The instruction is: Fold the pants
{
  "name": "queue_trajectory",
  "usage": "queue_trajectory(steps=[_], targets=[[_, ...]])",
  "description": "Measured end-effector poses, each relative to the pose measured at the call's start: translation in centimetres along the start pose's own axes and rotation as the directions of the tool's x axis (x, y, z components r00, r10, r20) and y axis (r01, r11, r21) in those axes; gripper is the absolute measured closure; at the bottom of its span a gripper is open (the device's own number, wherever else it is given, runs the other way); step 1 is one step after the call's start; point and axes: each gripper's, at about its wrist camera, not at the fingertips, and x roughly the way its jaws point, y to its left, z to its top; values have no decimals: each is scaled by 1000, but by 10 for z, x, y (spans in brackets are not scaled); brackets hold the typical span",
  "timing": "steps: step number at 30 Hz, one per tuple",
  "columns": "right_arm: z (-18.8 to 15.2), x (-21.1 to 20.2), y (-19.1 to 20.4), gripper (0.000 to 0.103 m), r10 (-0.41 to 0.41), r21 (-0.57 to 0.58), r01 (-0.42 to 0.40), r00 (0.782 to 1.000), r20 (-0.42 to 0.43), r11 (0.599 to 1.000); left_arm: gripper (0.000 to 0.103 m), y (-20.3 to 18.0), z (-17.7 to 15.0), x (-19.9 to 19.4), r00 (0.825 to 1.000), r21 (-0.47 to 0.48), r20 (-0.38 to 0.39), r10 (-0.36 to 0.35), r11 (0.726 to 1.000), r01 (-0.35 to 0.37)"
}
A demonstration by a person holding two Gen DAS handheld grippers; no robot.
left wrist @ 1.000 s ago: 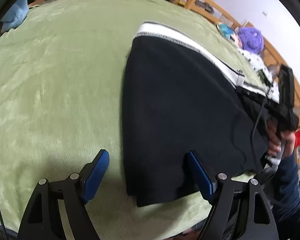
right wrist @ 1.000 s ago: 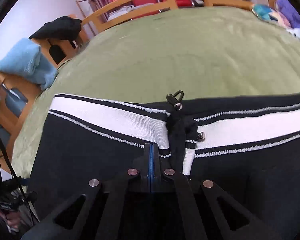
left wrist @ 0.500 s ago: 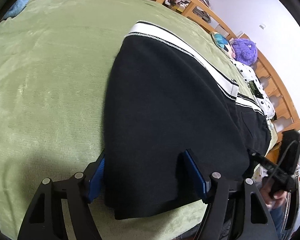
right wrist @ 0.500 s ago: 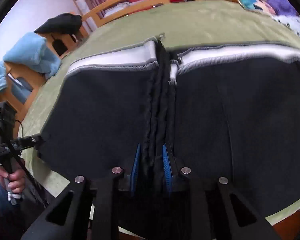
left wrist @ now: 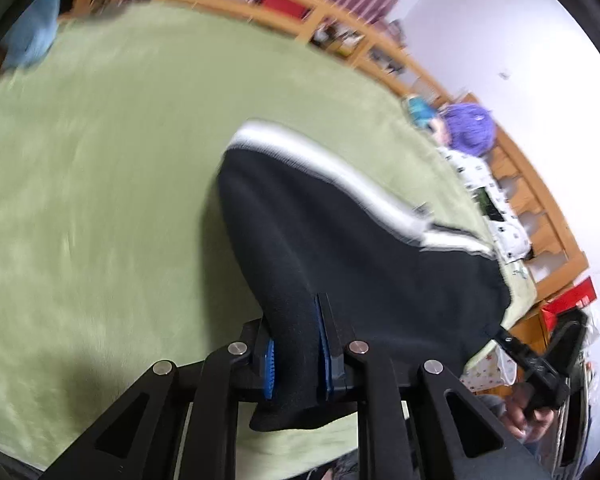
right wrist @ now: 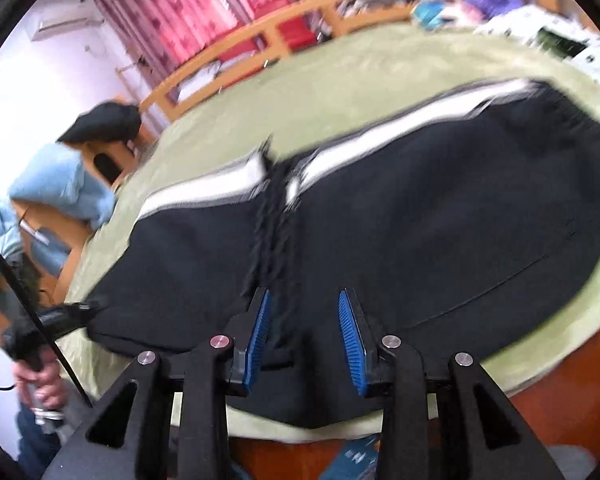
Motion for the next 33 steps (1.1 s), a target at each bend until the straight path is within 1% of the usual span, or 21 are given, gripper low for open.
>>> queue_trajectory(steps=[3, 5, 6, 9, 12, 14, 15, 17, 18, 20, 22, 23, 24, 26, 27, 28, 29, 30, 31, 32, 33], targets=[[20, -22, -24, 67, -53, 25, 51, 998, 43, 998, 87, -47, 16, -22, 999, 97, 50, 16, 995, -20], [30, -38, -41, 67, -71, 53, 68, 995, 71, 996, 87, -93, 27, -35, 996, 177, 84, 9, 984, -24], [33, -44, -48, 67, -74, 65, 69, 994, 77, 996, 87, -107, 30, -38, 996, 201, 92, 5, 979, -24], [40, -68, -79, 67, -100, 103, 90, 990, 95, 991, 88, -175, 45, -46, 992, 307, 121, -26, 952, -12], [41, -85, -108, 67, -132, 135, 118, 986, 99, 984, 88, -240, 57, -42, 991, 394, 114, -68, 919, 18], [39, -93, -125, 67, -149, 176, 132, 985, 91, 976, 88, -278, 61, -32, 991, 449, 100, -91, 893, 36], [38, -94, -131, 67, -155, 189, 137, 984, 86, 972, 88, -312, 62, -19, 990, 488, 85, -110, 871, 55], [36, -101, -148, 67, -181, 228, 160, 981, 74, 960, 88, -350, 57, 1, 989, 540, 50, -138, 837, 90], [31, -105, -160, 67, -197, 252, 175, 978, 65, 952, 88, -380, 53, 23, 987, 571, 8, -159, 811, 126], [23, -112, -177, 67, -233, 278, 212, 972, 43, 937, 88, -419, 43, 57, 979, 598, -70, -190, 778, 194], [14, -117, -189, 67, -262, 303, 240, 964, 34, 922, 86, -451, 32, 88, 972, 628, -134, -193, 742, 234], [10, -118, -196, 67, -272, 310, 252, 962, 23, 917, 84, -455, 27, 93, 971, 632, -144, -192, 738, 239], [8, -119, -202, 67, -277, 314, 258, 961, 16, 914, 81, -460, 26, 100, 965, 619, -156, -209, 741, 261], [3, -120, -212, 67, -289, 319, 270, 957, 10, 908, 72, -455, 28, 99, 953, 586, -169, -252, 752, 303], [2, -121, -215, 67, -287, 318, 268, 958, 12, 909, 62, -447, 32, 98, 952, 566, -161, -260, 766, 305], [2, -120, -218, 67, -279, 314, 259, 960, 19, 913, 56, -438, 34, 97, 956, 559, -146, -254, 776, 292], [5, -118, -219, 67, -271, 309, 249, 962, 29, 918, 56, -426, 37, 95, 965, 557, -123, -232, 788, 261], [8, -117, -219, 67, -266, 303, 243, 963, 37, 921, 56, -420, 37, 97, 970, 560, -114, -216, 792, 242], [13, -114, -217, 67, -257, 294, 231, 965, 52, 927, 55, -406, 38, 97, 978, 565, -102, -181, 799, 206], [19, -111, -214, 65, -244, 283, 215, 967, 72, 935, 55, -401, 41, 101, 984, 563, -91, -153, 807, 178], [27, -107, -210, 57, -227, 267, 194, 969, 99, 944, 53, -386, 42, 102, 990, 550, -76, -118, 823, 140]])
